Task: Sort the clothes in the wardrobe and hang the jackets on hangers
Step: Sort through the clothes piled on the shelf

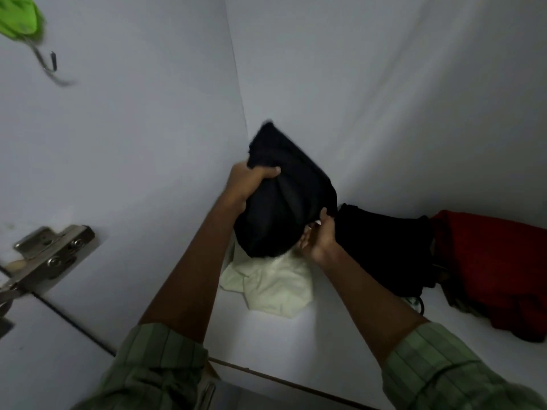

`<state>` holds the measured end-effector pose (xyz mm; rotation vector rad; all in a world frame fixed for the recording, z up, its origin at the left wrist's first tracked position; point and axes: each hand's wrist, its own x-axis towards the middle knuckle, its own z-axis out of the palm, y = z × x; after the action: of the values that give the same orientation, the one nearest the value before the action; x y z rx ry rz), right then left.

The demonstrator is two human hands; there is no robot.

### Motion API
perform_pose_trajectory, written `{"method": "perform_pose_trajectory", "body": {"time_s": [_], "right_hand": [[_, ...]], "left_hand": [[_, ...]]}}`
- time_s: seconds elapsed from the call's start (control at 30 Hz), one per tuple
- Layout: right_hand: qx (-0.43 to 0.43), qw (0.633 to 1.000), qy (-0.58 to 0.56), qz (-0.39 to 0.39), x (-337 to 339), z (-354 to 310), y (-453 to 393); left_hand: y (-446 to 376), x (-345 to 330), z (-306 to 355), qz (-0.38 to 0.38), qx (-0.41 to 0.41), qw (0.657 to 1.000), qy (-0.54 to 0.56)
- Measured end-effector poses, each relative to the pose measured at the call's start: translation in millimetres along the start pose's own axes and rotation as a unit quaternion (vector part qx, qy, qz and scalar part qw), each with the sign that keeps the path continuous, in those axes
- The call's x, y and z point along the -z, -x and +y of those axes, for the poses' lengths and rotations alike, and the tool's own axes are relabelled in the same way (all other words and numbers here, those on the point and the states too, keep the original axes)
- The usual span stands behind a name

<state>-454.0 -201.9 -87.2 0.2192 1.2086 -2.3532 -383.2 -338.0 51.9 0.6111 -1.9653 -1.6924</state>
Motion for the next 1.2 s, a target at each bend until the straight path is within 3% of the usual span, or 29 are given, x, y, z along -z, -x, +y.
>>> {"method": "perform_pose_trajectory", "body": {"time_s": [0.07,0.13,0.2,0.27,0.37,0.5,0.57,0.63,0.73,0.8,0.83,0.87,1.0,1.07,1.13,1.2], "right_hand": [[-0.028,0.996,0.044,0.079,6,-10,-6],[-0.068,0.997,0.045,0.009,26,-7,14],[-0.134,0.990,0.003,-0.039,43,5,12],[-0.153,0.981,0.024,-0.120,45,8,7],[-0.134,0.981,0.053,-0.132,20,-1,7],[-0.130,0.985,0.035,-0.106,-15,-8,0],[-0.142,0.981,0.079,-0.109,-21,-5,-8],[-0.131,0.970,0.200,-0.045,-15,1,-23],[-0.045,0.928,0.360,0.090,7,6,-34],[-0.026,0.915,0.390,0.102,16,2,-36],[-0.026,0.916,0.389,0.092,20,-2,-39],[-0.025,0.920,0.383,0.077,22,-8,-40],[-0.005,0.958,0.282,0.057,43,-38,-40],[0.037,0.964,0.255,0.065,60,-59,-34],[0.130,0.937,0.305,0.113,86,-84,-27],[0.235,0.855,0.419,0.195,121,-112,-21]], "left_hand": [[-3,-8,-59,-0.029,0.114,0.992,-0.044],[0,-8,-120,-0.074,0.204,0.968,-0.123],[5,-6,-162,-0.095,0.238,0.956,-0.144],[7,-1,-171,-0.072,0.230,0.966,-0.099],[-3,8,-159,-0.047,0.176,0.982,-0.044],[-14,14,-125,0.146,0.053,0.980,-0.123],[-18,16,-122,0.187,0.036,0.961,-0.200],[-19,11,-132,0.156,0.027,0.934,-0.321],[-11,-13,-163,0.093,-0.045,0.834,-0.541],[-3,-42,-167,0.088,-0.086,0.778,-0.616],[0,-58,-164,0.088,-0.107,0.766,-0.628],[0,-72,-161,0.080,-0.134,0.766,-0.624],[3,-136,-147,-0.018,-0.231,0.857,-0.460],[11,-168,-138,-0.046,-0.280,0.875,-0.392],[20,-202,-133,-0.093,-0.328,0.881,-0.328],[31,-238,-130,-0.149,-0.363,0.882,-0.261]]}}
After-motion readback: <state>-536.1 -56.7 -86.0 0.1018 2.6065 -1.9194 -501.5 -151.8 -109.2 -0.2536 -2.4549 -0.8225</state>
